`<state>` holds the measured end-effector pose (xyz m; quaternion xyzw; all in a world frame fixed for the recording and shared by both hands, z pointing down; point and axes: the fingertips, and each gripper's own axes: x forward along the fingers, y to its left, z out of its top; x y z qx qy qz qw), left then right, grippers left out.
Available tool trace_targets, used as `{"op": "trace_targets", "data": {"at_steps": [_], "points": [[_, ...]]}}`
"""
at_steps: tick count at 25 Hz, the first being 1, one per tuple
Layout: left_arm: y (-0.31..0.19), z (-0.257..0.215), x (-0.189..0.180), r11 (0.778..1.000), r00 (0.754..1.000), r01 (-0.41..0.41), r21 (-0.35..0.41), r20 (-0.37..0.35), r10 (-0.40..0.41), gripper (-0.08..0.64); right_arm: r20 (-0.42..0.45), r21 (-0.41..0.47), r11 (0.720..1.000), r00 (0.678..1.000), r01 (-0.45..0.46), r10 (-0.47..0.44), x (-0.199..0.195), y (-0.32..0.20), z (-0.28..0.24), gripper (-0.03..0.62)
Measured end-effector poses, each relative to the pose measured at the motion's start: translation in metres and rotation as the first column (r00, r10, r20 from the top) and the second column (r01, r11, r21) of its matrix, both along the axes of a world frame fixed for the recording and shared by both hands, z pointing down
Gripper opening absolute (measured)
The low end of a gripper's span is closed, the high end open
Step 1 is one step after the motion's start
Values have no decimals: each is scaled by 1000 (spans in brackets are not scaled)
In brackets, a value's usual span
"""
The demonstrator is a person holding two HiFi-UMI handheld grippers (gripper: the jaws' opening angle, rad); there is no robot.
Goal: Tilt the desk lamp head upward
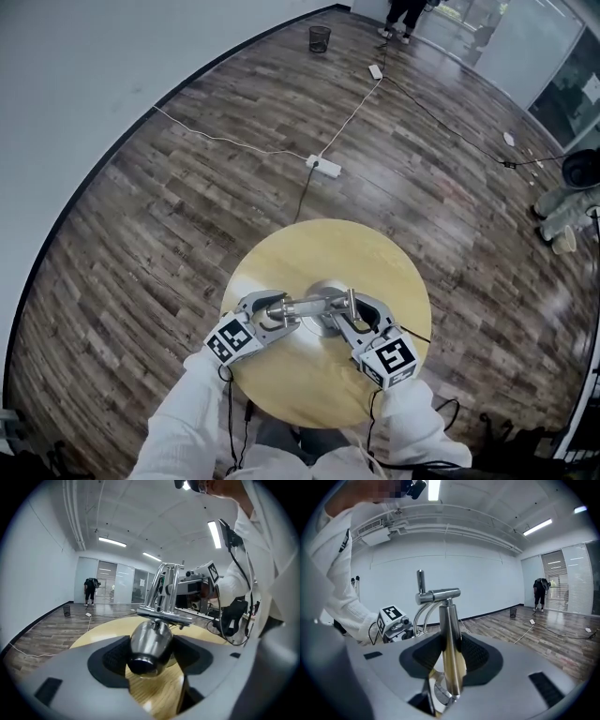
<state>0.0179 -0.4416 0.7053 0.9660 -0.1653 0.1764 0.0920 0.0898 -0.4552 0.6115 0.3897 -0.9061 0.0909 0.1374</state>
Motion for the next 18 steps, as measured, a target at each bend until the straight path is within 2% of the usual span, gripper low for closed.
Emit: {"op": "trace_targets", "data": {"at_steps": [11,18], "points": [[8,-21,-15,1000,1000,21,-12,18,-20,284,-29,-10,1000,999,25,-25,2,4,1,133],[11,-62,-44,998,999,43,36,-5,-43,279,-35,-17,1000,999,25,-25,2,3,1,133]]}}
